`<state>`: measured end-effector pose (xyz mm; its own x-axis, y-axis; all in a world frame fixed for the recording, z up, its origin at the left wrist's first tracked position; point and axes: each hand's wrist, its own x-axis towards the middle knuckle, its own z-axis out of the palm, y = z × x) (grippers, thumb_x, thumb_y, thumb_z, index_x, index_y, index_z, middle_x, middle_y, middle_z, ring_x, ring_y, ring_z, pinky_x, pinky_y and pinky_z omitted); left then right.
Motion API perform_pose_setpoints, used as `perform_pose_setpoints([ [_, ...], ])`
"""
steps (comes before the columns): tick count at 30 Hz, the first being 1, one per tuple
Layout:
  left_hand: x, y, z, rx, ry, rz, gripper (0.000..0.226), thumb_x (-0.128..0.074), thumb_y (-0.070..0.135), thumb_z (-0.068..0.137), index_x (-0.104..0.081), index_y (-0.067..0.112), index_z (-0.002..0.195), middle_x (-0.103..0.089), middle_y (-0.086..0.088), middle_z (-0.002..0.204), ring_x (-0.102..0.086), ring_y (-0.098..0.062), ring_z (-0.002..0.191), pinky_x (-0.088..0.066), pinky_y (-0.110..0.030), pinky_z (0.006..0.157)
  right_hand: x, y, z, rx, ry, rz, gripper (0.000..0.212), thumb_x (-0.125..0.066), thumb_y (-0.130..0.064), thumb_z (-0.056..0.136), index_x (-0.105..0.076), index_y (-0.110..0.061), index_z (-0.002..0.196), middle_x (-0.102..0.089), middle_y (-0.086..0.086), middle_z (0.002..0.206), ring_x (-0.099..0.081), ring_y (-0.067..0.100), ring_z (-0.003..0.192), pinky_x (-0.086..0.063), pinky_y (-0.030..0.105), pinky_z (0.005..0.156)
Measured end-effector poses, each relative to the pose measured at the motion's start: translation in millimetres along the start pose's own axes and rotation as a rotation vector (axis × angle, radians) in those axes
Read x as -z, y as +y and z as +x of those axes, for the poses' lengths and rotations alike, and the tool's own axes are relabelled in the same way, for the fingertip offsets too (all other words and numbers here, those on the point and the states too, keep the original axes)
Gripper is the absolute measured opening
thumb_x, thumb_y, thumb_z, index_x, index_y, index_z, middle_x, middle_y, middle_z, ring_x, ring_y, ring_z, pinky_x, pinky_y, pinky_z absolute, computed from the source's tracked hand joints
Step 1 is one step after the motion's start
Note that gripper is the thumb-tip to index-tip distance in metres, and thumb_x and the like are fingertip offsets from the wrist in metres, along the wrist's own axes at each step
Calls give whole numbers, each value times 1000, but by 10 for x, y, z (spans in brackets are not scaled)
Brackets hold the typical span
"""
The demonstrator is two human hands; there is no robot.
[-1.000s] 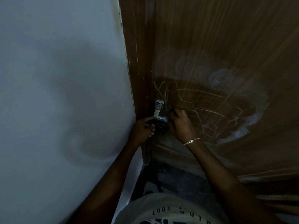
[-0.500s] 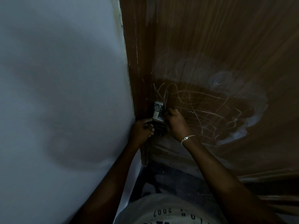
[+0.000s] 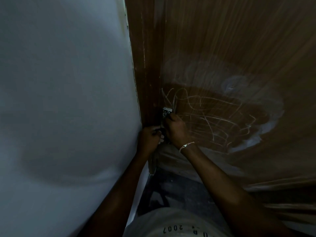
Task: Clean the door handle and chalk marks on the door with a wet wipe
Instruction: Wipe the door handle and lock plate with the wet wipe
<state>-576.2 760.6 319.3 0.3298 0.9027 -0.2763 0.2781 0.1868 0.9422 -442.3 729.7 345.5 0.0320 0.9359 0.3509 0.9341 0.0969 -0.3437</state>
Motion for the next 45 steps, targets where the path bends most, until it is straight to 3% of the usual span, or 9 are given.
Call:
perform_pose_setpoints([
  [9, -9, -18, -11, 21, 1, -19, 31, -53, 3, 97, -64, 11, 125, -70, -3, 79, -67, -16, 68, -53, -20, 59, 99, -19, 37, -70, 15, 5, 28, -76, 2, 73, -72, -4, 100, -68, 15, 101, -65, 33, 89, -51, 30, 72],
  [13, 3, 3, -56, -8, -4, -20, 32, -52, 3, 97, -65, 13, 125, -71, -4, 94, -71, -19, 78, -55, -16, 58, -73, -113, -11, -89, -57, -33, 35, -83, -7, 67, -70, -6, 100, -65, 15, 106, -64, 34, 93, -53, 33, 76],
  [20, 14, -20, -37, 15, -24, -34, 37, -52, 3, 97, -61, 13, 132, -71, -7, 87, -69, -17, 70, -54, -16, 56, 4, -112, 13, -199, -8, -87, 18, -71, -2, 78, -67, 0, 95, -63, 20, 102, -63, 36, 83, -51, 35, 66],
  [26, 48, -10, -44, -34, -34, 27, 35, -50, 2, 97, -65, 14, 127, -68, 1, 104, -70, -11, 77, -57, -18, 61, -110, -213, 13, -235, -36, -192, 26, -71, -5, 81, -68, 0, 106, -62, 21, 111, -65, 35, 89, -54, 35, 68],
  [29, 66, 11, -55, -22, -60, 6, 35, -51, 3, 97, -64, 15, 128, -72, -3, 97, -72, -19, 77, -58, -22, 62, -27, -198, 25, -241, -50, -202, 23, -69, -12, 85, -68, -1, 105, -63, 18, 110, -66, 34, 84, -52, 34, 61],
  [34, 53, -26, -7, 4, -25, 66, 24, -54, 8, 97, -69, 13, 115, -70, -10, 114, -69, -29, 100, -58, -50, 88, -164, -287, 54, -254, -52, -192, 22, -65, -3, 87, -67, 1, 109, -57, 22, 121, -63, 37, 95, -56, 44, 76],
  [37, 62, -69, -7, -16, -12, 84, 21, -54, 10, 94, -72, 14, 106, -72, -8, 109, -68, -29, 100, -55, -56, 91, -127, -320, 34, -208, -65, -194, 25, -67, -7, 82, -69, 0, 106, -58, 22, 122, -61, 40, 100, -55, 48, 79],
  [41, 81, 3, -48, -29, -52, 66, 34, -51, 1, 95, -67, 13, 123, -69, -5, 113, -69, -27, 96, -61, -39, 80, -72, -232, 26, -201, -34, -189, 27, -74, -17, 74, -71, -5, 98, -61, 17, 113, -57, 35, 97, -54, 44, 76],
  [45, 70, 19, -66, -20, -54, 17, 35, -49, 1, 98, -65, 16, 126, -66, 7, 101, -66, -7, 79, -55, -17, 61, -114, -196, 8, -194, -33, -161, 30, -72, -12, 76, -70, -4, 105, -61, 19, 119, -59, 35, 99, -54, 42, 83],
])
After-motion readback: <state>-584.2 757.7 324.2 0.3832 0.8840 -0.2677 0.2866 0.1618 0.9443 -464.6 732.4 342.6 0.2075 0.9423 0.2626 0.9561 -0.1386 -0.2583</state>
